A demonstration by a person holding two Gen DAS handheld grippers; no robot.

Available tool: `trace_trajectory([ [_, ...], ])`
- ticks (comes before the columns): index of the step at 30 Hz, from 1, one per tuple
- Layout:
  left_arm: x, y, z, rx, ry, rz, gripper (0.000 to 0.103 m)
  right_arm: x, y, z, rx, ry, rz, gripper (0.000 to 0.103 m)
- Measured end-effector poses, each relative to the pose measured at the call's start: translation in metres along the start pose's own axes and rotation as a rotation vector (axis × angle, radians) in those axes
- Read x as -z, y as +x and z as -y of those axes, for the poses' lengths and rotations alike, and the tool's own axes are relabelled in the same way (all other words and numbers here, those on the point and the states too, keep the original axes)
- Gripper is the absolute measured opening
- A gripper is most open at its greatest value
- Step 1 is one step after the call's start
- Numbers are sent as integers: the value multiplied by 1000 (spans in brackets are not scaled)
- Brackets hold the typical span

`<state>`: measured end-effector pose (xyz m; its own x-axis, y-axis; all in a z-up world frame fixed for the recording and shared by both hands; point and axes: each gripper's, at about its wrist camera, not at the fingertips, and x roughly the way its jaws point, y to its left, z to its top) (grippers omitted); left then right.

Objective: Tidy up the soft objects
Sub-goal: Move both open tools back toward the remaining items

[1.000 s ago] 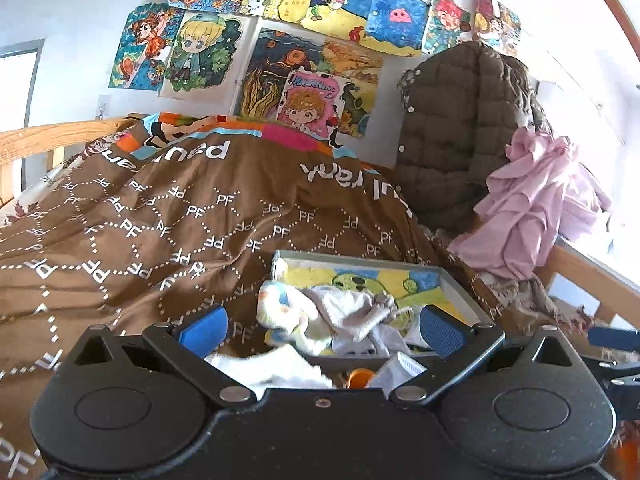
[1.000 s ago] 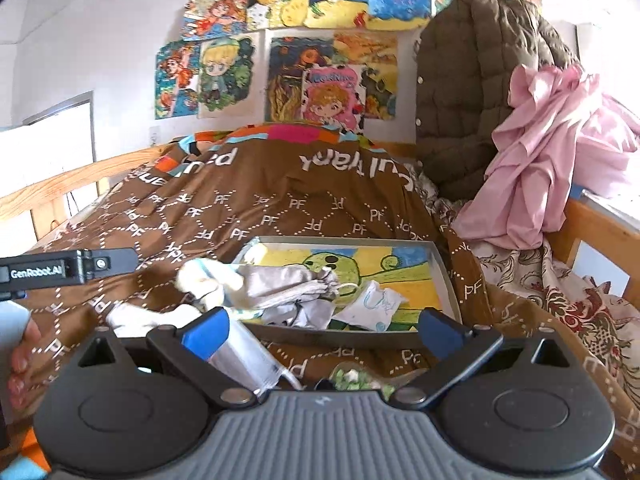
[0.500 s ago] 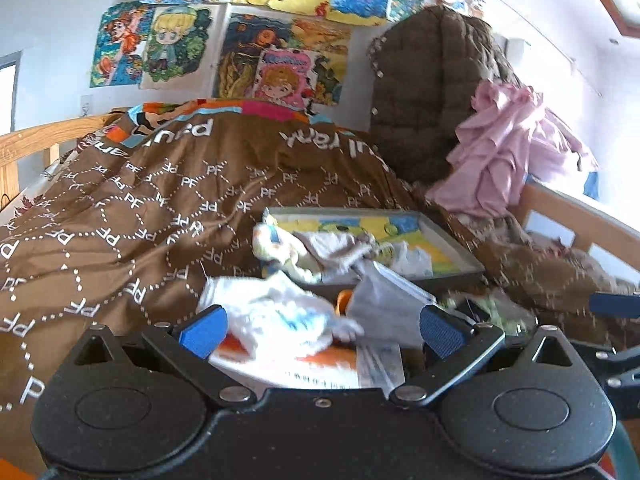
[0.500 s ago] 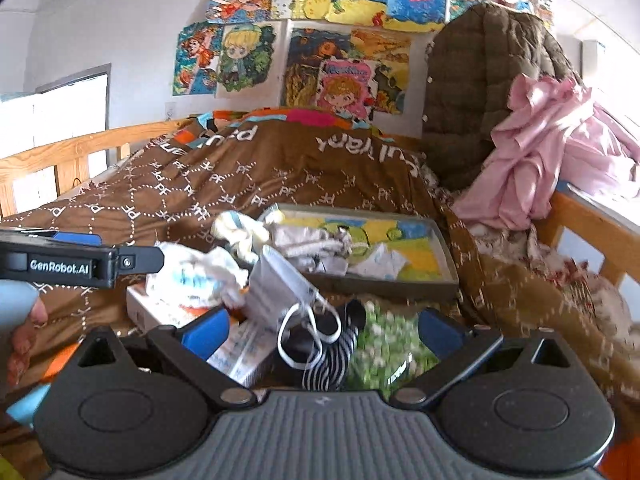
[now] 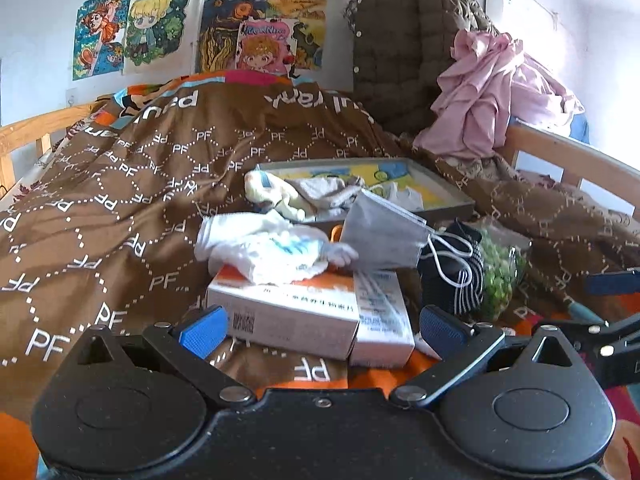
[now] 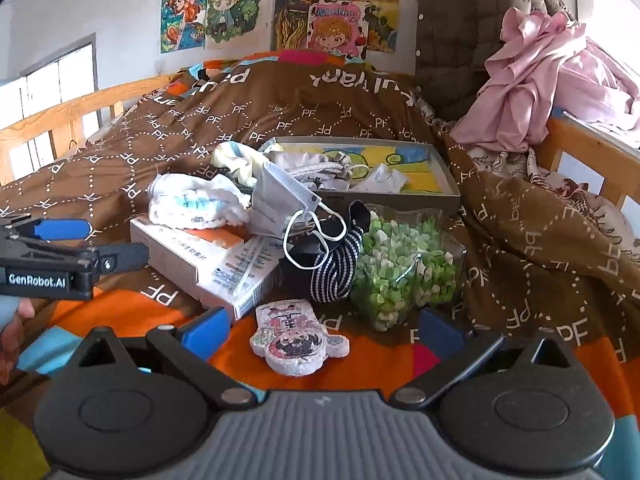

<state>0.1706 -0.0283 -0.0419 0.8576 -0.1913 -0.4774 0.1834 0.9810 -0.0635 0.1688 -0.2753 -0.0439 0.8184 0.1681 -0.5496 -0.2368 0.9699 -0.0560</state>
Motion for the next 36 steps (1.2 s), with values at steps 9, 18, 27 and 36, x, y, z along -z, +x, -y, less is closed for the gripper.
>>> trace_trajectory([
  [9,8,5,1,-1,18,-33,102,5,11,2,-22,11,-54,103],
  [18,11,11,2,20,12,-59,102,9,27,3,-17,21,-122,103],
  [27,-2,26,10,66,11,-55,102,12,39,4,-8,5,-161,103],
  [36,-21,50,27,144,-18,-47,102,14,50,4,-21,-5,-176,103],
])
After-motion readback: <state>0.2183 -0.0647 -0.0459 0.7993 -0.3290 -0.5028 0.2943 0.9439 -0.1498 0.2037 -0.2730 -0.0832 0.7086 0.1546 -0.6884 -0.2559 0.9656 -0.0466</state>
